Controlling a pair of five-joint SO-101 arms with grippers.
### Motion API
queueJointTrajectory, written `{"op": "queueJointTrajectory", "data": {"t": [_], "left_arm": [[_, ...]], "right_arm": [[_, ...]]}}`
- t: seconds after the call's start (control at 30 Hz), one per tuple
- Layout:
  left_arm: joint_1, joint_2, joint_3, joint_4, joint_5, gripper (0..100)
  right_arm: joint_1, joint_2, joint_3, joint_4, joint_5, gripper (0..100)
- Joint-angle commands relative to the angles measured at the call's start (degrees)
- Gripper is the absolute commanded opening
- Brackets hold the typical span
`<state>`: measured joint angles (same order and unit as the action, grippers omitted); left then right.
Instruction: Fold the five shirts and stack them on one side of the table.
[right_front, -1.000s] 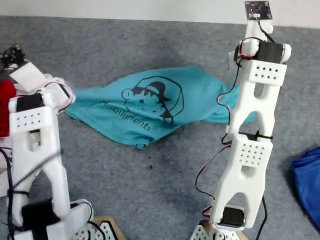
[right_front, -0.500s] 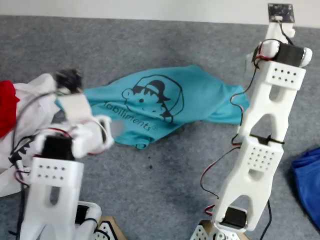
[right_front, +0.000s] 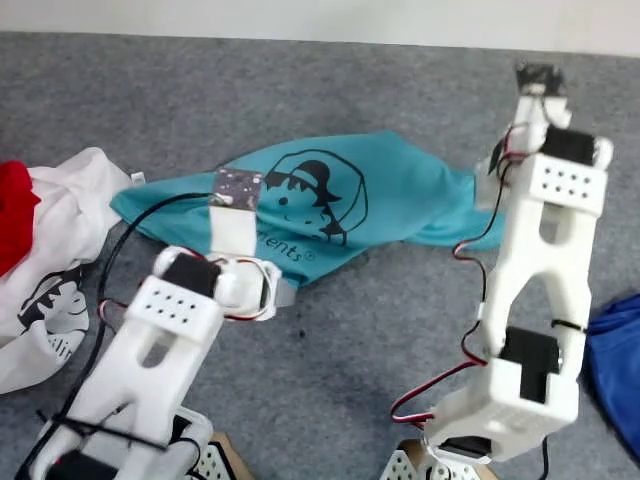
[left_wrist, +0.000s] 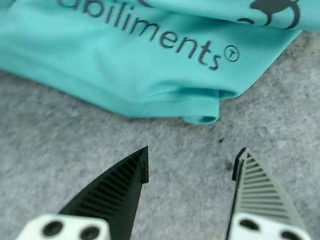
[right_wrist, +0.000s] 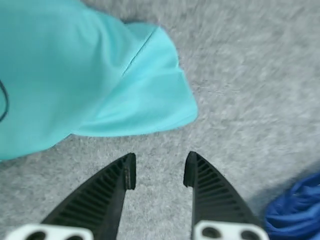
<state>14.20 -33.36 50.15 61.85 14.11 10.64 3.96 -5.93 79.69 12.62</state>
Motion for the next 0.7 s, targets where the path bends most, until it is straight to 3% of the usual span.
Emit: {"op": "queueJointTrajectory", "data": {"t": [0.0,0.23,0.67], "left_arm": [[1.9,3.5,-0.4,-3.6,-0.7,26],[5.1,12.7,-0.5,-11.0,-7.5,13],[7.2,17.3,-4.1,-13.1,-7.8,13]], "right_arm": [[-0.7,-5.8,9.0,-7.4,0.4,17.0],[-0.8,-10.3,16.4,-13.1,0.4,17.0],[-0.9,-10.6,16.7,-12.8,0.2,17.0]]}}
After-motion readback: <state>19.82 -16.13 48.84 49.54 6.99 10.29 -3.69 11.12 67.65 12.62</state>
